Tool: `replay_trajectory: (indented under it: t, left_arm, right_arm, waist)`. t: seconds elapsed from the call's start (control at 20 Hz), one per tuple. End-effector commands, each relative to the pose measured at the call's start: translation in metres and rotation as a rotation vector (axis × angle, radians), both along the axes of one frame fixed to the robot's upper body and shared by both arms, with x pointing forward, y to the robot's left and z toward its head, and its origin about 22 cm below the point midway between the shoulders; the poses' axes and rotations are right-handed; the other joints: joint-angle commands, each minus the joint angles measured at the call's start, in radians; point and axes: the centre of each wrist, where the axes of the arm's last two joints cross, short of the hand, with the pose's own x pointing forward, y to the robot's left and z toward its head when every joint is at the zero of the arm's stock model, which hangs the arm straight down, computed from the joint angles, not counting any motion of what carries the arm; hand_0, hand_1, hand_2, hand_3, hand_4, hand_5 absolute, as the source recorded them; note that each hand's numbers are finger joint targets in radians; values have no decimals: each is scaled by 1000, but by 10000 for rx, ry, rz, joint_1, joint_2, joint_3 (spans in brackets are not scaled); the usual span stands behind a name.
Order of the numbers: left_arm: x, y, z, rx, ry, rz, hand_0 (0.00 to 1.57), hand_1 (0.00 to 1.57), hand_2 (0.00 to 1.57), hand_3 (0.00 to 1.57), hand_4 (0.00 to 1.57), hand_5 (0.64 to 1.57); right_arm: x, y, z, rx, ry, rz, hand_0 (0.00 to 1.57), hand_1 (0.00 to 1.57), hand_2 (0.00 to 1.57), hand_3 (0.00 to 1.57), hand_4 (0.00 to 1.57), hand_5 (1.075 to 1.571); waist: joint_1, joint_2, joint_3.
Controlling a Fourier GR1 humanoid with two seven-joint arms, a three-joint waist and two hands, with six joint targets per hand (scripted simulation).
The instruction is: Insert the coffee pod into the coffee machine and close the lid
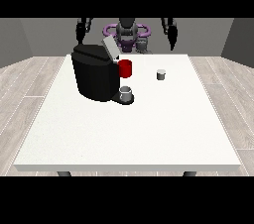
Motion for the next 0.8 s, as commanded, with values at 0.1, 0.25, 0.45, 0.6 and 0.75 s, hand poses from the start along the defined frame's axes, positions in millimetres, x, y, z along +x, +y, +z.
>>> replay_trajectory:
  t: [0.1, 0.25, 0.45, 0.6, 0.75]
  left_arm:
    - [-2, 5, -6, -589, -787, -288, 0, 0, 0, 0, 273, 1571]
    - [-23, -22, -12, -761, -1153, -994, 0, 0, 0, 0, 273, 1571]
    - [-27, 2, -11, -5, -1287, -1081, 0, 0, 0, 0, 240, 1571]
    - [-18, 19, -6, 947, -1186, -1170, 0, 0, 0, 0, 320, 1571]
    - [3, 41, 13, 2129, -1042, -625, 0, 0, 0, 0, 0, 1571]
  right_arm:
    - [4, -12, 0, 0, 354, -10, 0, 0, 0, 0, 128, 1571]
    - [-14, -24, -23, 358, 954, -81, 0, 0, 0, 0, 128, 1571]
    - [-5, -20, -18, 741, -740, -2479, 0, 0, 0, 0, 94, 1571]
    - [-21, 5, -31, 1163, -566, -1827, 0, 0, 0, 0, 217, 1571]
    - [-20, 5, -20, 784, -403, -1398, 0, 0, 0, 0, 169, 1571]
  waist:
    - [52, 43, 195]
    - [162, -315, 197]
    - [322, -277, 198]
    - [-134, -314, 197]
    - [-660, -188, 195]
